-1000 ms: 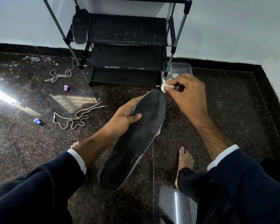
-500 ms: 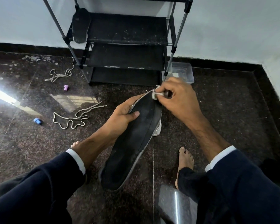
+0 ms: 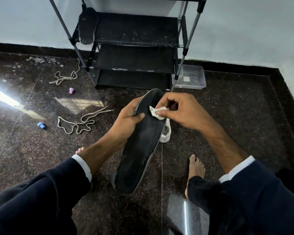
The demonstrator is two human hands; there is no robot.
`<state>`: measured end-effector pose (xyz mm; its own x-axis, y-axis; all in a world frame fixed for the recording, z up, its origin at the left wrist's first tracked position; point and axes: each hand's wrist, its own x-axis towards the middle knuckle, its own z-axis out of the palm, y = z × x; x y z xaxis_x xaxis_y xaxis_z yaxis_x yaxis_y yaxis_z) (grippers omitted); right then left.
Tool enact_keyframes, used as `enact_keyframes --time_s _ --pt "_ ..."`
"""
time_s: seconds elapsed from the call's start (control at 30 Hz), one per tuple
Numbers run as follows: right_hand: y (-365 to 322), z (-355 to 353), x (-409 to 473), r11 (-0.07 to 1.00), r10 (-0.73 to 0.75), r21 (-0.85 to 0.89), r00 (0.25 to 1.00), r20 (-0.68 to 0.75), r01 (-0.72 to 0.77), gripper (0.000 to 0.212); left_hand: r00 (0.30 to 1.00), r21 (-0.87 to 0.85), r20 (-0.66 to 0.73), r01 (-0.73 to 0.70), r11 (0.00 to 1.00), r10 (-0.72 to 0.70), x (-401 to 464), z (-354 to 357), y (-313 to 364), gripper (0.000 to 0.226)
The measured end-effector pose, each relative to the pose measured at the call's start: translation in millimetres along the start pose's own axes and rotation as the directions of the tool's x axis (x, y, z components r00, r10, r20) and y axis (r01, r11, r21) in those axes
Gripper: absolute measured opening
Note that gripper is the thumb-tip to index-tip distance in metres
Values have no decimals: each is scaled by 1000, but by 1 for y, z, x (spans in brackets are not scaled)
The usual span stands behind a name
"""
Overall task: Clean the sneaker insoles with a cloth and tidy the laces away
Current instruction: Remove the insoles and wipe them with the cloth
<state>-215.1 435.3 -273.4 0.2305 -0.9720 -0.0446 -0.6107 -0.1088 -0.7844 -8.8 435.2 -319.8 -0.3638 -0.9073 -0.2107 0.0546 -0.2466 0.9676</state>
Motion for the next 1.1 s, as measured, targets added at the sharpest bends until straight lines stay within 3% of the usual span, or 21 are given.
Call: enact_keyframes --time_s 0.2,0.43,0.6,0.73,0.87,0.93,1.1 --pt "3 6 2 976 -130 -196 971 -199 91 18 1000 -10 -12 -18 1000 18 0 1 1 54" --pt "-4 9 0 942 -236 -270 966 -105 200 19 999 -35 -34 10 999 -11 2 -4 1 51" --pt "-6 7 -1 966 -147 -226 986 -74 127 30 999 -22 -29 22 1000 -22 4 -4 -3 51" --pt "-9 4 -1 999 -41 7 988 -147 42 22 999 -33 -38 19 999 -20 3 -3 -2 50" --pt "-8 3 -1 996 -17 88 984 -179 33 23 999 -49 -41 19 999 -21 4 -2 -2 50" --pt "-9 3 -1 998 -52 22 985 -165 56 18 999 -66 -37 27 997 -30 3 -1 -1 49" --pt "-12 9 -2 918 -201 -368 973 -117 146 11 999 -96 -38 34 995 -38 1 1 3 43"
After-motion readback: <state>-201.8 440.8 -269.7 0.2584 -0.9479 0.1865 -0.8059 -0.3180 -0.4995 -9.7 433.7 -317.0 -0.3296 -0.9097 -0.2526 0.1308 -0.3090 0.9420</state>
